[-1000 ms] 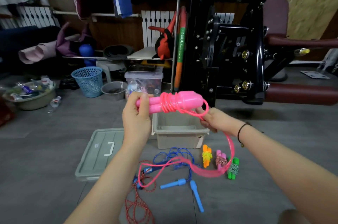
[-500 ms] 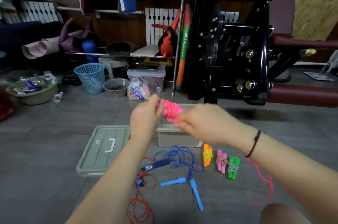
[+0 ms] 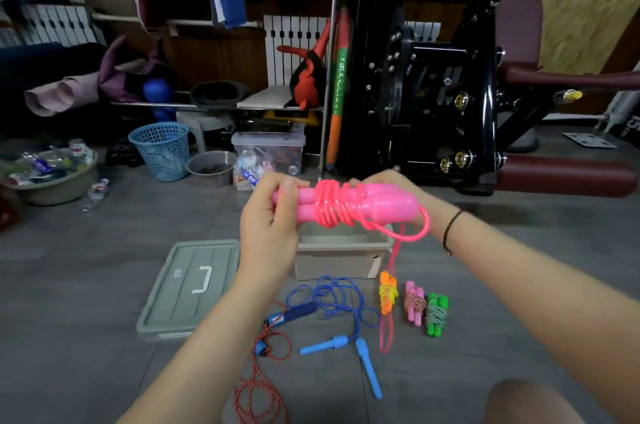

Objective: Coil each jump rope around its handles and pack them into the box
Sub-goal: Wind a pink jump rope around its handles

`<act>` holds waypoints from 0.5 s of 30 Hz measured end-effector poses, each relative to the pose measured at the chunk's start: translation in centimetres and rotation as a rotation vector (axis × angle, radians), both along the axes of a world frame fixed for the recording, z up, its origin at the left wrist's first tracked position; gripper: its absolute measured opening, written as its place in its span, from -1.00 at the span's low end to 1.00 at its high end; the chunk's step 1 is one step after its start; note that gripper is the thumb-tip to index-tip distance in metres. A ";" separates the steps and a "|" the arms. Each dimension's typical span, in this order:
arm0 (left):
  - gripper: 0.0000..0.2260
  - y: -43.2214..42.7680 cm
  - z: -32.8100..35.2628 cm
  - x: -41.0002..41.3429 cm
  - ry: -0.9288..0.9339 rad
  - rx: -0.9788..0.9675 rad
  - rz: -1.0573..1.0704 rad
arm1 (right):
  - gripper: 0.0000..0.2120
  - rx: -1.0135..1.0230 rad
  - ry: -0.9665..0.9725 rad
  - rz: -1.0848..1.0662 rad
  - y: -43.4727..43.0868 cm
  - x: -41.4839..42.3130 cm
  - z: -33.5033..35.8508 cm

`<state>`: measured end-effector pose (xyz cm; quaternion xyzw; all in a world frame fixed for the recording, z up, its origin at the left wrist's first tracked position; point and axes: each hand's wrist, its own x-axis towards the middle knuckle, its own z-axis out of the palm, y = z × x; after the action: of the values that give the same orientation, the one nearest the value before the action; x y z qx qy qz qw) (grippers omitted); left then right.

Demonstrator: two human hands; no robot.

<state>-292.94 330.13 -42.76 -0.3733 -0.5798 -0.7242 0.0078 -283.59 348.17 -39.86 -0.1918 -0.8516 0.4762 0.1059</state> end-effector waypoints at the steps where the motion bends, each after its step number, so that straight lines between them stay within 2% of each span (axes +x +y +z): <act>1: -0.78 0.2 -0.3 -0.3 -0.064 0.022 0.019 | -0.84 0.053 -0.008 0.005 -0.6 0.1 -1.1; 3: -0.77 0.5 -0.5 -0.9 -0.170 0.065 0.097 | -0.71 0.206 0.003 0.004 -2.1 0.3 -3.1; 5: -0.74 0.6 -0.4 -2.3 -0.355 0.133 0.190 | -0.61 0.183 -0.023 -0.016 -3.7 1.1 -4.8; 7: -0.72 0.0 -0.5 -4.9 -0.507 0.182 0.298 | -0.67 0.166 -0.032 0.010 -5.2 2.7 -6.0; 8: -0.73 -0.5 -0.8 -6.4 -0.513 0.176 0.376 | -0.71 0.176 -0.048 0.042 -6.0 3.6 -6.3; 10: -0.76 -1.7 -1.6 -8.6 -0.393 0.060 0.558 | -0.77 0.205 -0.083 0.140 -8.3 5.3 -5.8; 12: -0.77 -2.2 -2.0 -9.0 -0.161 -0.177 0.703 | -0.79 0.333 -0.141 0.248 -10.6 6.3 -4.2; 15: -0.83 -1.7 -2.4 -7.4 0.229 -0.426 0.635 | -0.78 0.567 -0.073 0.339 -12.6 6.4 -0.8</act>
<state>-300.36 328.46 -45.18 -0.2470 -0.7990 -0.5029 0.2183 -277.17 335.56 -40.69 -0.0275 -0.9733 0.2237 0.0437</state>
